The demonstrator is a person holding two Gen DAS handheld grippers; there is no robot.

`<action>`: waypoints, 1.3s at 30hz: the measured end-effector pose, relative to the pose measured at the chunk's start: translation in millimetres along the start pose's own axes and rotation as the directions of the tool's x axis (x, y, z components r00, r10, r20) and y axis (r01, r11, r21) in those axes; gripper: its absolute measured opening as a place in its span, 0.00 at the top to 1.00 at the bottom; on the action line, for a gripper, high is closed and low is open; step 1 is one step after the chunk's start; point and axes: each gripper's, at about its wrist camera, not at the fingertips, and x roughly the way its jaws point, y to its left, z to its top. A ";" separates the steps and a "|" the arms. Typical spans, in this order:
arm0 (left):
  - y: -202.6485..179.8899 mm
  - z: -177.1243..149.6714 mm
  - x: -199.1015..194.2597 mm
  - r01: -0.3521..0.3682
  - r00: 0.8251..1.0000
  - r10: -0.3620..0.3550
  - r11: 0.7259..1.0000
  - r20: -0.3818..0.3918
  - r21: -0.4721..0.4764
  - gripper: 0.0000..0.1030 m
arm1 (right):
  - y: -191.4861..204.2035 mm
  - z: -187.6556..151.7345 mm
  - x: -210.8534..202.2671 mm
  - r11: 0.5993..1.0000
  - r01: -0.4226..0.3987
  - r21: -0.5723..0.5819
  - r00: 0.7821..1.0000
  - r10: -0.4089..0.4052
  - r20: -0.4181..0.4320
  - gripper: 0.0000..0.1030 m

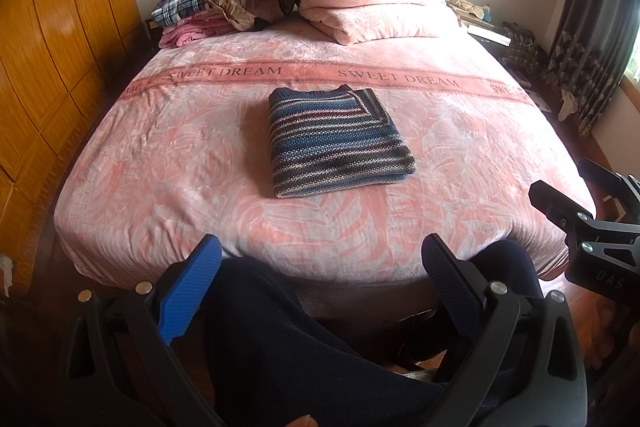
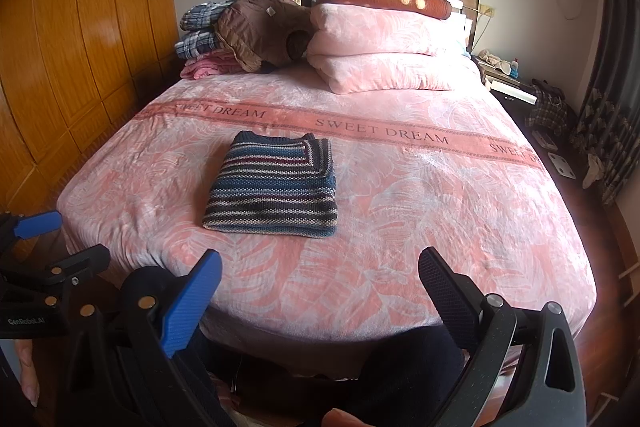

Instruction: Fold small clothes

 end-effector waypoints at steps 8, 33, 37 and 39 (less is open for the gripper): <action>0.2 0.7 0.6 0.000 1.000 0.000 1.000 0.000 0.002 0.03 | -1.5 -2.0 1.5 1.000 0.003 -0.001 1.000 -0.003 -0.001 0.04; 8.7 7.3 4.0 0.000 1.000 0.000 1.000 0.008 0.001 0.03 | 6.0 2.6 6.6 1.000 0.006 -0.017 1.000 -0.006 -0.007 0.04; 9.2 6.4 6.6 0.005 1.000 -0.005 1.000 0.002 0.003 0.03 | 7.6 3.6 7.5 1.000 0.015 -0.024 1.000 -0.015 -0.006 0.04; 8.1 6.0 7.3 0.007 1.000 -0.007 1.000 0.000 0.007 0.03 | 7.3 3.3 8.3 0.999 0.032 -0.023 0.999 -0.032 -0.001 0.04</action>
